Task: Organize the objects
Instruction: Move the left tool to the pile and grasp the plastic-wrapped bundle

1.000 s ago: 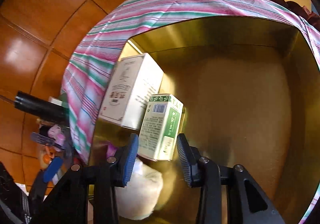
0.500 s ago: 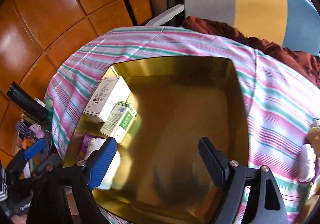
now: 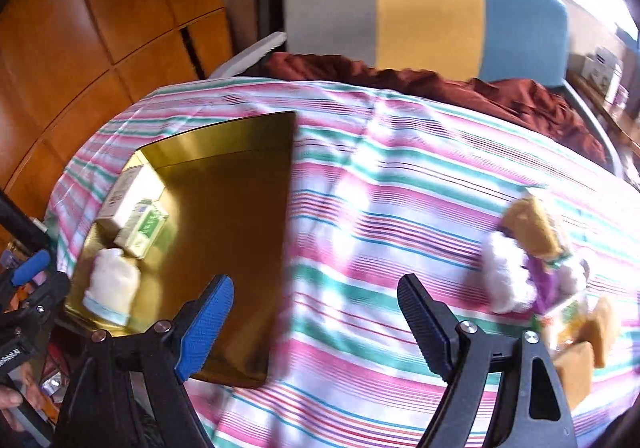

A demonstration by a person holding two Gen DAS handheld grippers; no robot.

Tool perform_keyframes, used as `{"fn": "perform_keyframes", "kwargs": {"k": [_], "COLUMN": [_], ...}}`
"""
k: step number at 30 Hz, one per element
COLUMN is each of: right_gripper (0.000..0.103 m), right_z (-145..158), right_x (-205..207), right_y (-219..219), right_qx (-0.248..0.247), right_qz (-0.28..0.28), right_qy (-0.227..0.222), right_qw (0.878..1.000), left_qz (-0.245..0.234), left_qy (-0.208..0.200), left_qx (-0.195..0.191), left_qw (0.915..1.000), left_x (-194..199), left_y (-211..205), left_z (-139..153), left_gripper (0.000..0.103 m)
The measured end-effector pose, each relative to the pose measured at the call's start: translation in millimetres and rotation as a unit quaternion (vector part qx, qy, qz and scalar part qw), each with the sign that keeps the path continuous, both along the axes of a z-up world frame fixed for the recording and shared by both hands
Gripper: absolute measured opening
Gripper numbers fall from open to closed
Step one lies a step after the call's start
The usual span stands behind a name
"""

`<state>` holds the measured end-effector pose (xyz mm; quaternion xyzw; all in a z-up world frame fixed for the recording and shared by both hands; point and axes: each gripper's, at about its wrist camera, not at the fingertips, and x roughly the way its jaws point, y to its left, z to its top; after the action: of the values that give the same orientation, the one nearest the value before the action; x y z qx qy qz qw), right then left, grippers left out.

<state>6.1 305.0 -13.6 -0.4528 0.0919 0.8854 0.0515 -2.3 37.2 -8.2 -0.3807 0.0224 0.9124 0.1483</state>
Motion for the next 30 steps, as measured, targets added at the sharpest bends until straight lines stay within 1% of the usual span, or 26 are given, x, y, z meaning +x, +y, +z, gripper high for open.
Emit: {"fn": "perform_keyframes", "kwargs": {"k": [4, 8, 10, 13, 14, 15, 17, 18, 19, 21, 23, 24, 25, 28, 30], "right_gripper": [0.086, 0.086, 0.086, 0.086, 0.086, 0.086, 0.086, 0.086, 0.087, 0.092, 0.093, 0.093, 0.093, 0.093, 0.093], "right_z": [2.9, 7.8, 8.8, 7.2, 5.7, 2.4, -2.7, -2.7, -2.0, -1.7, -5.7, -6.7, -6.6, -6.0, -7.1], "right_x": [22.0, 46.3, 59.3, 80.5, 88.4, 95.5, 107.6, 112.8, 115.8, 118.4, 115.7, 114.3, 113.8, 112.9, 113.3], "right_y": [53.6, 113.0, 143.8, 184.8, 197.0, 208.6, 230.0, 236.2, 239.2, 239.4, 240.5, 239.6, 238.0, 235.3, 236.7], "right_qx": [0.015, 0.036, 0.043, 0.057, 0.051, 0.031, -0.030, -0.047, -0.050, -0.056, -0.072, -0.077, -0.076, -0.073, -0.079], "right_qz": [-0.057, -0.125, -0.167, -0.244, -0.268, -0.293, -0.331, -0.344, -0.352, -0.352, -0.344, -0.340, -0.337, -0.331, -0.331], "right_qy": [0.000, 0.001, 0.007, 0.019, 0.025, 0.030, 0.038, 0.047, 0.053, 0.057, 0.048, 0.046, 0.046, 0.048, 0.049], "right_qw": [0.998, 0.992, 0.985, 0.968, 0.962, 0.955, 0.942, 0.937, 0.933, 0.933, 0.935, 0.936, 0.937, 0.940, 0.939], "left_qz": [-0.038, -0.082, -0.107, -0.145, -0.156, -0.169, -0.194, -0.207, -0.219, -0.247, -0.261, -0.266, -0.270, -0.267, -0.259], "left_qy": [0.004, 0.001, -0.001, 0.000, 0.000, -0.002, -0.012, -0.017, -0.022, -0.038, -0.050, -0.056, -0.065, -0.100, -0.114], "left_qx": [0.000, 0.003, 0.005, 0.006, 0.004, 0.003, 0.007, 0.009, 0.012, 0.023, 0.020, 0.018, 0.019, 0.020, 0.016], "left_qw": [0.9993, 0.9966, 0.9943, 0.9894, 0.9877, 0.9857, 0.9808, 0.9782, 0.9753, 0.9679, 0.9639, 0.9621, 0.9604, 0.9582, 0.9590], "left_x": [1.2, 3.4, 4.2, 8.6, 10.4, 11.7, 12.0, 12.6, 13.0, 13.6, 13.7, 13.2, 11.9, 2.7, -5.2], "left_y": [29.1, 65.5, 86.1, 119.7, 130.1, 142.9, 165.6, 177.8, 189.9, 215.3, 240.9, 252.8, 263.6, 291.7, 304.6], "left_z": [6.6, 13.3, 16.2, 21.4, 22.4, 23.3, 22.9, 22.2, 21.4, 18.3, 12.3, 8.4, 3.1, -14.6, -26.3], "left_gripper": [0.085, 0.085, 0.085, 0.085, 0.085, 0.085, 0.085, 0.086, 0.086, 0.086, 0.089, 0.093, 0.095, 0.095, 0.091]}}
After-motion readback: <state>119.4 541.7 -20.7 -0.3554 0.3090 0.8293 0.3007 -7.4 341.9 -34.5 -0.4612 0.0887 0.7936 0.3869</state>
